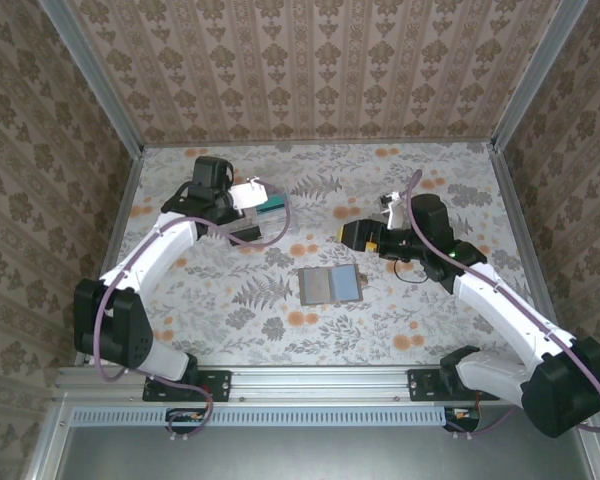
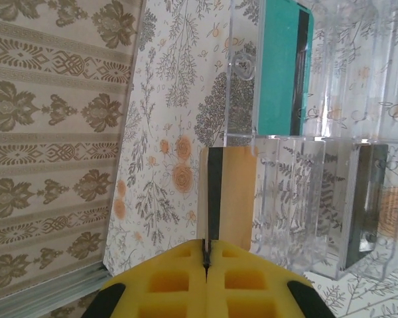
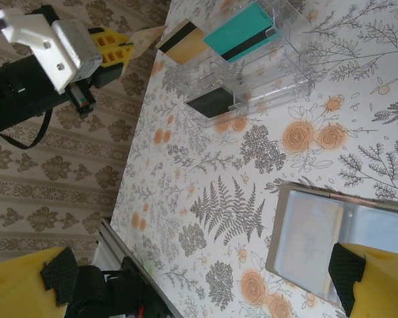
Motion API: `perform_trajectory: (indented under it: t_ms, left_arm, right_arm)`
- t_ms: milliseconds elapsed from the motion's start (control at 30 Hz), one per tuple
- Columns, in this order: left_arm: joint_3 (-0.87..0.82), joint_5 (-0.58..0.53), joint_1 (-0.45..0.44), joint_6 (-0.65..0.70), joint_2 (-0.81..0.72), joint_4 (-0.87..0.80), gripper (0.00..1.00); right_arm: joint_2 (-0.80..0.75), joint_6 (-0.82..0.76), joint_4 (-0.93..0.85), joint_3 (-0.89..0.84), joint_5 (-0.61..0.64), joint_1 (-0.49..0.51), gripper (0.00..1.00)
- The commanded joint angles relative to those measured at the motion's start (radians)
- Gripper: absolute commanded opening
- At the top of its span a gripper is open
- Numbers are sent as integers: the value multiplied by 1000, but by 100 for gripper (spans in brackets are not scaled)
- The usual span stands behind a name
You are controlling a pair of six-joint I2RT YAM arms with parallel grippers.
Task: Take the credit cards out of the card holder
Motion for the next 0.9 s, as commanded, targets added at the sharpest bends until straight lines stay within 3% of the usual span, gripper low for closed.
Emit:
perform_trajectory:
  t_ms: [0, 867]
  left_arm:
    - [58, 58, 31, 21, 38, -33, 0]
    - [145, 64, 52, 30, 209, -65, 0]
  right_arm:
    - [22, -26, -20, 37, -39, -7, 100]
    - [146, -28, 8, 79, -92, -24, 100]
